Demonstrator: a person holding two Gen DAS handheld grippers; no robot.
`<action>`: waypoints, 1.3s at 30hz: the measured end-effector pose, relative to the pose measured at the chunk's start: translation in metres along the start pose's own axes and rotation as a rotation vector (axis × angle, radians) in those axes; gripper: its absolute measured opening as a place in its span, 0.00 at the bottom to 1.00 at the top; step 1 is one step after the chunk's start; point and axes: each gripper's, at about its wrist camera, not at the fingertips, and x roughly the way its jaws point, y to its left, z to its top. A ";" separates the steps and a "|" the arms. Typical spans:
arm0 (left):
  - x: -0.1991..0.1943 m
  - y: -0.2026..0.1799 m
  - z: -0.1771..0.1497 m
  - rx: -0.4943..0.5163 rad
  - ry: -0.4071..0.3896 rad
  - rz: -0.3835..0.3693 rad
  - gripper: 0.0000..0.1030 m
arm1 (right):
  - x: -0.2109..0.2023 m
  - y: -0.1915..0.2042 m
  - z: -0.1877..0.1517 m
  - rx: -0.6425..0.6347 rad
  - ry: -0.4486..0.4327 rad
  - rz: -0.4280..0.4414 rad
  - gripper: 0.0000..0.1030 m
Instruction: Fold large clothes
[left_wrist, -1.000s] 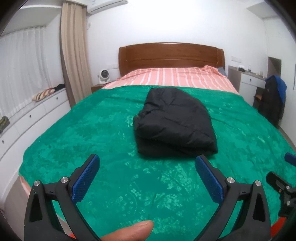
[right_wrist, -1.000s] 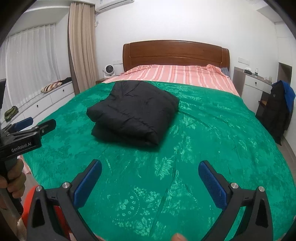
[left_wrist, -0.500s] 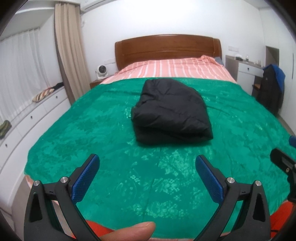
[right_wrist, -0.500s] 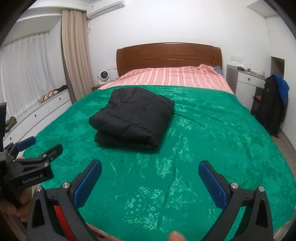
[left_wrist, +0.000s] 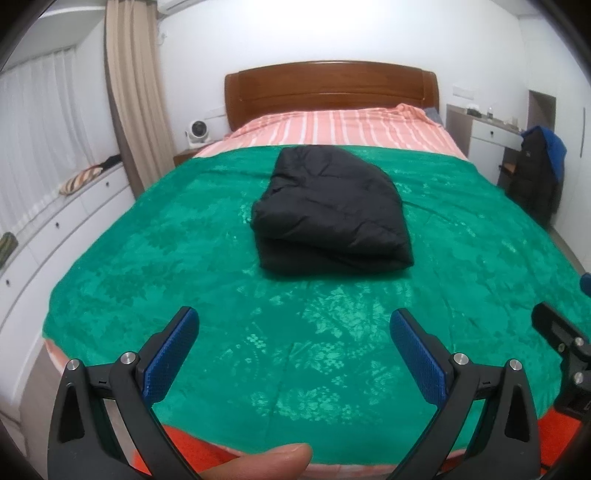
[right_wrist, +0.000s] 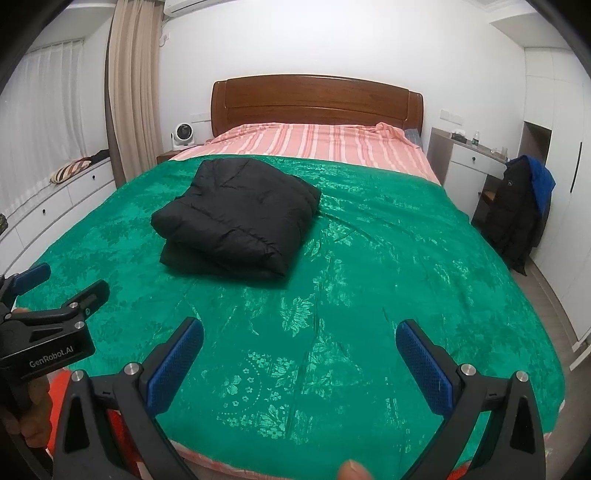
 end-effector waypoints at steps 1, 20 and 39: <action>-0.001 -0.001 -0.001 0.006 -0.006 0.006 1.00 | -0.001 0.001 0.000 -0.002 0.003 0.001 1.00; -0.003 -0.003 -0.005 0.014 -0.009 0.060 1.00 | -0.002 0.012 -0.007 -0.027 0.047 0.029 1.00; 0.003 -0.002 -0.003 0.015 0.021 0.090 1.00 | 0.009 0.013 -0.008 -0.026 0.078 0.053 1.00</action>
